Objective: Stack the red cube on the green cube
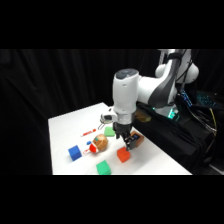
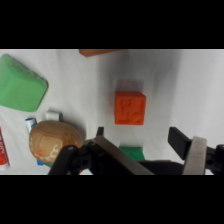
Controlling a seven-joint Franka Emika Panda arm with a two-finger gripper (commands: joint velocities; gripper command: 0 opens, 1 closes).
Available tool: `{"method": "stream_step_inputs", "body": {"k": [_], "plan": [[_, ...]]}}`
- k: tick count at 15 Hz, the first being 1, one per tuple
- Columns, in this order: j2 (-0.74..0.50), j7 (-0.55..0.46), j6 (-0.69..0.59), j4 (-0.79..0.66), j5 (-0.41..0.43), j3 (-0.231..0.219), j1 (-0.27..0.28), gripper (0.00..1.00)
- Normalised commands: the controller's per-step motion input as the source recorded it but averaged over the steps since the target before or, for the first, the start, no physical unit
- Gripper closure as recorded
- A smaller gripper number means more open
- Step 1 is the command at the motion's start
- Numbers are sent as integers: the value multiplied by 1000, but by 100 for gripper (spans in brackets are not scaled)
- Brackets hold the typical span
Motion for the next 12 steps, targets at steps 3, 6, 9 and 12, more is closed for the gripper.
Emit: {"method": "stream_step_inputs", "body": {"k": [3,6,9,12], "plan": [[58,328,287,-73,-169,-133,163,0],[8,341,247,-113,-188,-150,210,0],[16,270,219,-112,-122,-110,193,0],[55,259,256,-87,-154,-138,194,0]]}}
